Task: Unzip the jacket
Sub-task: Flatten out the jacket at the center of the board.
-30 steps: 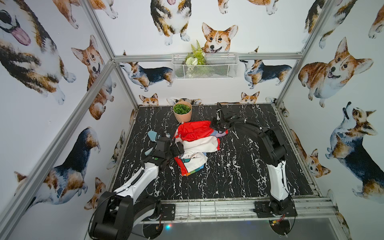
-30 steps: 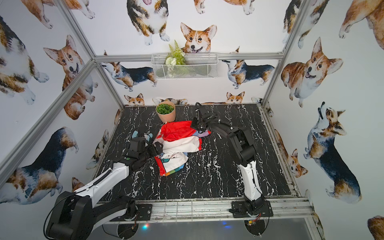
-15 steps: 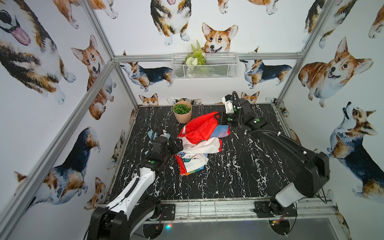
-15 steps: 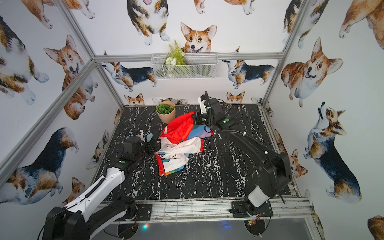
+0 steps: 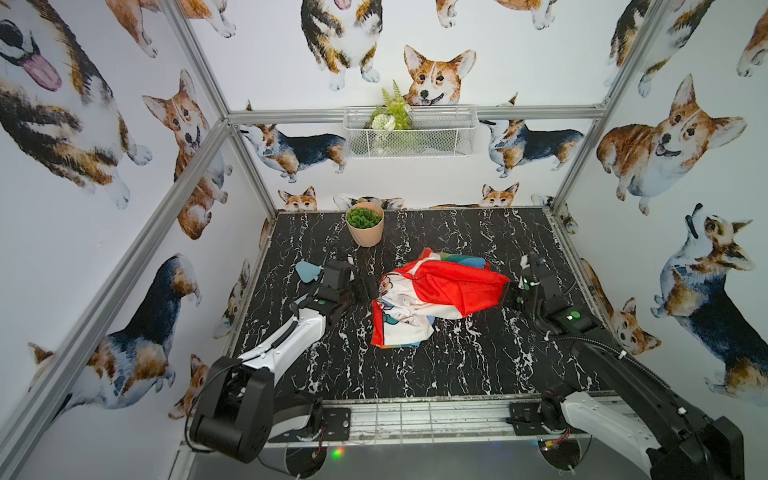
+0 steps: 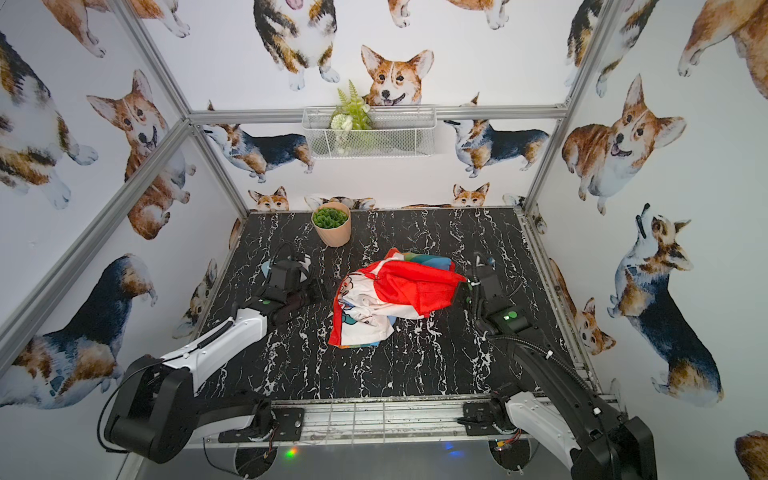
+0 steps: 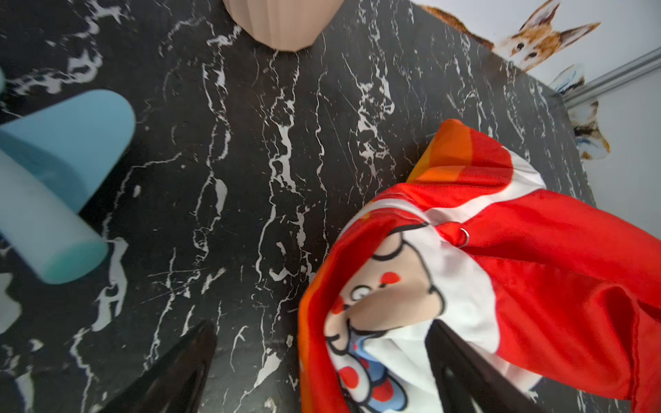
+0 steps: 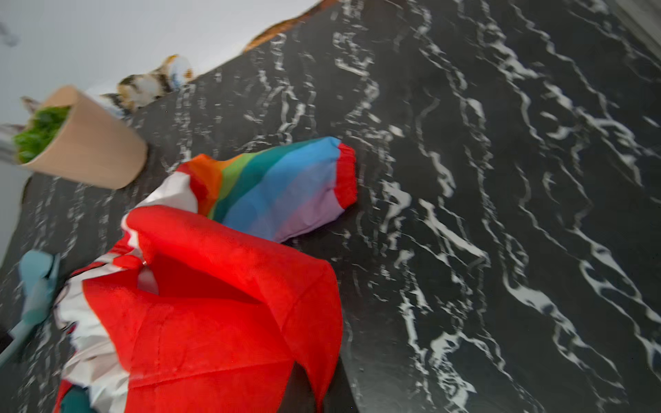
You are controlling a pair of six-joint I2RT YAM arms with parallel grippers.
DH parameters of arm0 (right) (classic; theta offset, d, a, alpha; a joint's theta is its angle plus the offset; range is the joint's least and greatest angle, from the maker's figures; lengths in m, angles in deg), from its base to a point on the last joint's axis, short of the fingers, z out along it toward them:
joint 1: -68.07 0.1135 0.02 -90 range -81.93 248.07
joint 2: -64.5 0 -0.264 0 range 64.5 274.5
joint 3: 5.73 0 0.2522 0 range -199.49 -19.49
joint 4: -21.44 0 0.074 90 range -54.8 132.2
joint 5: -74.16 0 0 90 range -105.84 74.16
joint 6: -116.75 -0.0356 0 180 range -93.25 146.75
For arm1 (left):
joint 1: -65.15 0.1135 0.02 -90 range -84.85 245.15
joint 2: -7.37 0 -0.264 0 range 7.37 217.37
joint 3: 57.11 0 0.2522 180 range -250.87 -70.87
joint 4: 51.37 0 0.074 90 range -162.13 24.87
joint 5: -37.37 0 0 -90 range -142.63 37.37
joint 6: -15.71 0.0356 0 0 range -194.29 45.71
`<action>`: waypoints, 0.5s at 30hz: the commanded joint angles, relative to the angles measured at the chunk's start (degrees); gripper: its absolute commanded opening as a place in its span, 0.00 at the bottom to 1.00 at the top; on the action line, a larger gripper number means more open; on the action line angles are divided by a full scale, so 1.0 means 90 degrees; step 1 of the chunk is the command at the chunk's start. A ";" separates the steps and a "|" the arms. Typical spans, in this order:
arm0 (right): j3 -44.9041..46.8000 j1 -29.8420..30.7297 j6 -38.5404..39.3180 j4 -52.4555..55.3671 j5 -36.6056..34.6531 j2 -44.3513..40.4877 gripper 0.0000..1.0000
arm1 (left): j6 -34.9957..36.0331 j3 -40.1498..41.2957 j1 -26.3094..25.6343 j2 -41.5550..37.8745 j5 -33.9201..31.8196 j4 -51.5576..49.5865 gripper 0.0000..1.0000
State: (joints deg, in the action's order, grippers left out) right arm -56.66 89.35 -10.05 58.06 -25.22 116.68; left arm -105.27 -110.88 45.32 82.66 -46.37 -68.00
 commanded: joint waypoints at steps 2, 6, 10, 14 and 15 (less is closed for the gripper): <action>0.0454 -0.0545 -0.0508 -0.0095 0.0558 -0.0149 0.00 | 0.0129 -0.0366 -0.0269 0.0725 0.0511 0.0185 0.95; 0.0422 -0.0548 -0.0371 -0.0314 0.0868 0.0052 0.00 | -0.0012 -0.0407 -0.0359 0.1267 0.1120 0.0739 0.95; 0.0408 -0.0548 -0.0379 -0.0417 0.1034 0.0243 0.00 | -0.0198 -0.0413 -0.0385 0.1716 0.1628 0.1314 0.91; 0.0343 -0.0548 -0.0326 -0.0459 0.1053 0.0332 0.00 | -0.0283 -0.0428 -0.0413 0.2084 0.1787 0.1555 0.88; 0.0329 -0.0547 -0.0315 -0.0458 0.1062 0.0367 0.00 | -0.0313 -0.0420 -0.0423 0.2157 0.1835 0.1642 0.86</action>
State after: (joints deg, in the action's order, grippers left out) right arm -52.99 84.43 -12.36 55.76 -16.88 119.41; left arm -106.52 -114.36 41.73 100.34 -33.25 -58.06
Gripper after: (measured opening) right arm 0.049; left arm 0.883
